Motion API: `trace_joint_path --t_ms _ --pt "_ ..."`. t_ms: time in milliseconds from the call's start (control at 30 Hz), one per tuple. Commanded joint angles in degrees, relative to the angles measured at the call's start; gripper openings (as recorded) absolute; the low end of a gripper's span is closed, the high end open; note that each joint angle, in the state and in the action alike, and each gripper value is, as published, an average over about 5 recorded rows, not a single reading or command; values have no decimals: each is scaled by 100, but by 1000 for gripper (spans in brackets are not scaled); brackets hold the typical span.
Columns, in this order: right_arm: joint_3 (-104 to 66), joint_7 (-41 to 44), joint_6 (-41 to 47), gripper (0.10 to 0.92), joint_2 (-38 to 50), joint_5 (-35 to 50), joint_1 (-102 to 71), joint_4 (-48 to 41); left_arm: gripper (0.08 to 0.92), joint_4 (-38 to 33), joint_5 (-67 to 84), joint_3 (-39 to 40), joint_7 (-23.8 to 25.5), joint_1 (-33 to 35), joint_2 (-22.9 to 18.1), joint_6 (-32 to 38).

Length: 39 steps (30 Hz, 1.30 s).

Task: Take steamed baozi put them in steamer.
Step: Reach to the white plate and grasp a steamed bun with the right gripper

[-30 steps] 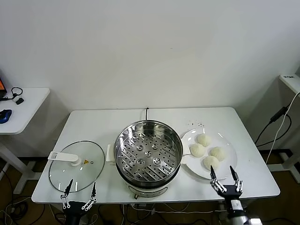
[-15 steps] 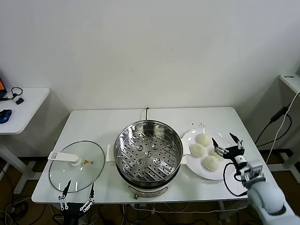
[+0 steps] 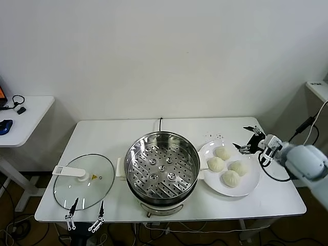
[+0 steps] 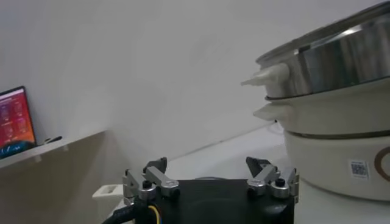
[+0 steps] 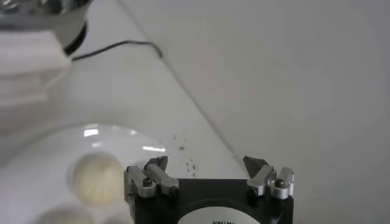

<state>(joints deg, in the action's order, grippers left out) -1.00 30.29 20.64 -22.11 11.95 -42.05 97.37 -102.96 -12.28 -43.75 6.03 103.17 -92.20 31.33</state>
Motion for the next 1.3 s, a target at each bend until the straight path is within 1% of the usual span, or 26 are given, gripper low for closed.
trace_joint_path --t_ms 33,267,433,567,733,1033,1300 --pt "5723 2142 -658 823 844 -276 5450 -776 823 50 -32 64 8 -29 -251 5" --pt "8297 2512 -980 823 -101 -82 7638 -1602 823 52 -9 56 15 -27 -235 3" --pt "9126 2528 -1102 823 -696 39 8071 -2116 823 89 -12 66 21 -51 -255 37" --pt "9167 2490 -1057 823 -1151 211 7897 -2479 823 79 7 49 37 -58 -252 40" --pt "8818 2465 -1025 823 -1674 388 7386 -3064 823 86 42 -2 40 -82 -245 17" --pt "8285 2455 -1092 823 -2470 409 6623 -4114 823 138 89 -64 111 -102 -254 18" --pt "7975 2466 -1127 823 -2890 367 6144 -4529 823 204 59 -111 137 -123 -279 3"
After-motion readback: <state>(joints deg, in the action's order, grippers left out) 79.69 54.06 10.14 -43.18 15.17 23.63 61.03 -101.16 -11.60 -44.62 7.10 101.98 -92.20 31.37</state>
